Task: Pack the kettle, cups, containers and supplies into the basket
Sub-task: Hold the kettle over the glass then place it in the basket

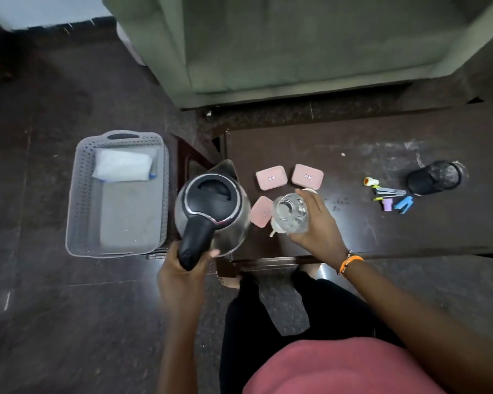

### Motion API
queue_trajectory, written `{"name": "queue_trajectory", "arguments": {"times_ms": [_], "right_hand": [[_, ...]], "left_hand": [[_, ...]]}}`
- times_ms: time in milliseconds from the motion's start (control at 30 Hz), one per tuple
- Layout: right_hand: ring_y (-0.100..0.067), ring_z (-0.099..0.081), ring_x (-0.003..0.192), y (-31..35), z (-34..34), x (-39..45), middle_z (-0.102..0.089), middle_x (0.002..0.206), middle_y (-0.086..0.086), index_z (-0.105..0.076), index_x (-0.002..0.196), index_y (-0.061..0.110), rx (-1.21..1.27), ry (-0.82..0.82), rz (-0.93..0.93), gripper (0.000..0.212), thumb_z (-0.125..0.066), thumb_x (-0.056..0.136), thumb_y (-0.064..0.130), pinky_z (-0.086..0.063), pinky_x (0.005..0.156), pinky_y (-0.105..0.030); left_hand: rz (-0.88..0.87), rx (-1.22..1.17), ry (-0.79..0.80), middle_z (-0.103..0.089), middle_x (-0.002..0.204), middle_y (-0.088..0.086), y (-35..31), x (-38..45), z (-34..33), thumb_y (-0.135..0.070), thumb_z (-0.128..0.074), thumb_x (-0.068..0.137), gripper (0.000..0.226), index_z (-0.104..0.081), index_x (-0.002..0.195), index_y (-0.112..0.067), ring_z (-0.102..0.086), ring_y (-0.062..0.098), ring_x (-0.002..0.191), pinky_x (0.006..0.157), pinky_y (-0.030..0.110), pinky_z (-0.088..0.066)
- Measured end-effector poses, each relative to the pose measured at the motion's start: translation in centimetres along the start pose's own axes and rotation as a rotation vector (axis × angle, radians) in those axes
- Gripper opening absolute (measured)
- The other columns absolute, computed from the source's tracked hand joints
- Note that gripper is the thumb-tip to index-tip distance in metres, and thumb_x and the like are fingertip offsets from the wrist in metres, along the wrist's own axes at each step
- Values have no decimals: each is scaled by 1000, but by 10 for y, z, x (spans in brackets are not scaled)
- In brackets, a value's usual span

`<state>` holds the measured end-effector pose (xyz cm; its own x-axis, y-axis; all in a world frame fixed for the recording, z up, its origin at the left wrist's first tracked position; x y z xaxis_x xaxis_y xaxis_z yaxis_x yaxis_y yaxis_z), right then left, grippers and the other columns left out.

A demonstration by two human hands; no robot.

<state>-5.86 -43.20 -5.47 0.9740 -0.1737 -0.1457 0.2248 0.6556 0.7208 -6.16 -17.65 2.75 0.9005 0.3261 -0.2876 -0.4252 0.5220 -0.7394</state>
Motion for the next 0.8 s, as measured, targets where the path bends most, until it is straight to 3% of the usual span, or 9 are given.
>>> {"name": "queue_trajectory", "arguments": {"times_ms": [167, 367, 567, 700, 800], "right_hand": [[-24, -50, 115, -58, 38, -14, -54, 124, -10, -47, 126, 10, -36, -60, -63, 73, -77, 60, 11, -40, 94, -23], [-31, -43, 128, -120, 58, -13, -44, 136, -16, -40, 134, 3, -25, 20, -212, 80, -76, 63, 9, -38, 109, -38], [-31, -45, 124, -161, 50, 1, -42, 138, -11, -37, 136, 9, -71, 93, -286, 83, -77, 63, 13, -44, 101, -40], [-33, -46, 122, -175, 42, 11, -39, 141, -8, -34, 137, 12, -162, 148, -330, 84, -77, 65, 16, -48, 91, -43], [-35, -44, 123, -185, 37, 17, -37, 142, -10, -31, 139, 11, -156, 187, -364, 86, -77, 66, 13, -48, 92, -45]], "left_hand": [[-36, 83, 151, -61, 60, -11, -23, -38, -57, -36, -81, 59, 29, -54, 67, -37, -56, -6, 64, 53, 8, -40], [-16, 182, 278, -65, 64, -12, -46, -56, -111, -47, -80, 57, 34, -63, 79, -29, -59, 3, 64, 59, 21, -43], [-98, 322, 332, -60, 61, -12, -59, -63, -142, -50, -81, 54, 36, -61, 73, -27, -54, 3, 60, 55, 18, -37], [-123, 408, 350, -58, 60, -8, -62, -63, -153, -52, -80, 57, 40, -58, 72, -21, -53, 15, 61, 57, 27, -39], [-131, 445, 359, -58, 61, -7, -62, -66, -158, -51, -81, 57, 41, -59, 74, -19, -55, 17, 64, 60, 27, -40]]}}
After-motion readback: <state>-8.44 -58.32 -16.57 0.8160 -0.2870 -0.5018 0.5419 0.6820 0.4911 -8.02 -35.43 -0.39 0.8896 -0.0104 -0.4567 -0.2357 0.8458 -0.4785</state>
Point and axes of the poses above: each hand's wrist, its own x-axis towards the middle knuckle, its own z-axis out of the back of the hand, y = z × x, the point moved 1 cm from there along x, towards the middle knuckle
